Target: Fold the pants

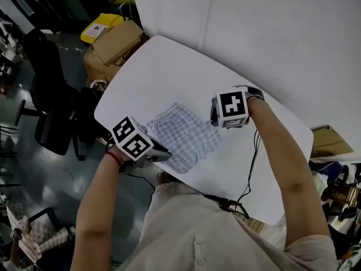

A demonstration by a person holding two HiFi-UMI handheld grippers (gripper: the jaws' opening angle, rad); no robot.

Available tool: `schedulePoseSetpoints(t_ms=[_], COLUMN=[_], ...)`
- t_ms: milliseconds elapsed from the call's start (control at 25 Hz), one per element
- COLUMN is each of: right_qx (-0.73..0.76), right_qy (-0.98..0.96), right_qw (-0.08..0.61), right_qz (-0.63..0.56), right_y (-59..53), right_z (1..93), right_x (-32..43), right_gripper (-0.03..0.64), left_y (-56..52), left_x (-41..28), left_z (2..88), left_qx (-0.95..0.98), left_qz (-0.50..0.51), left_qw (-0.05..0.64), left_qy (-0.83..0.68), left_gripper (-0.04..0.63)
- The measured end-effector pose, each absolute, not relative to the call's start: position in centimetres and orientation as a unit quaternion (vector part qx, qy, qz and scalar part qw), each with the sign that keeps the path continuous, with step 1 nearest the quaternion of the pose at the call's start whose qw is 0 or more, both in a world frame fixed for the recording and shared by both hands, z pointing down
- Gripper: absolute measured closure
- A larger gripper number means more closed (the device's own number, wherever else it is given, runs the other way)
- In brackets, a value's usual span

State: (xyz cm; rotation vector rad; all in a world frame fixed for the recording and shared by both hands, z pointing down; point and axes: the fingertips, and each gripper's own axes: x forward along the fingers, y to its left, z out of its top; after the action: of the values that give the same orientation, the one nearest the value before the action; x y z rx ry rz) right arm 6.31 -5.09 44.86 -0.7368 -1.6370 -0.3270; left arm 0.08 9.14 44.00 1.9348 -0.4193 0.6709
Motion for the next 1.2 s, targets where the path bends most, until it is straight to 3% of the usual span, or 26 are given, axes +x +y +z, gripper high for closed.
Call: schedulePoseSetpoints(t_ms=[200, 560, 640, 760, 880, 1080, 1200], right_qx=[-0.313, -0.282, -0.256, -0.192, -0.117, -0.09, -0.097], right_qy=[-0.696, -0.701, -0.716, -0.753, -0.807, -0.861, -0.859], right_qw=[0.636, 0.652, 0.647, 0.628, 0.579, 0.486, 0.478], right_qz=[-0.119, -0.065, -0.057, -0.044, 0.007, 0.116, 0.157], right_y=[-8.2, -11.2, -11.9, -13.8, -15.7, -11.8, -8.2], right_z=[46.6, 54.1, 55.9, 57.3, 56.0, 51.8, 52.9], right_x=[-0.2, -7.4, -8.4, -9.6, -10.4, -8.3, -6.6], right_gripper=[0.588, 0.586, 0.582, 0.561, 0.5, 0.548, 0.548], left_y=[5.5, 1.9, 1.3, 0.4, 0.0, 1.6, 2.7], left_x=[-6.7, -14.3, -15.8, -18.2, -20.3, -17.7, -16.9], left_z=[46.9, 54.8, 56.6, 58.1, 58.0, 55.9, 58.1], left_qx=[0.776, 0.726, 0.716, 0.704, 0.701, 0.73, 0.713], left_qz=[0.232, 0.257, 0.271, 0.281, 0.298, 0.331, 0.373], left_qw=[0.556, 0.602, 0.598, 0.588, 0.555, 0.485, 0.467], left_qy=[-0.187, -0.21, -0.236, -0.283, -0.335, -0.35, -0.367], left_gripper=[0.561, 0.56, 0.558, 0.504, 0.495, 0.495, 0.495])
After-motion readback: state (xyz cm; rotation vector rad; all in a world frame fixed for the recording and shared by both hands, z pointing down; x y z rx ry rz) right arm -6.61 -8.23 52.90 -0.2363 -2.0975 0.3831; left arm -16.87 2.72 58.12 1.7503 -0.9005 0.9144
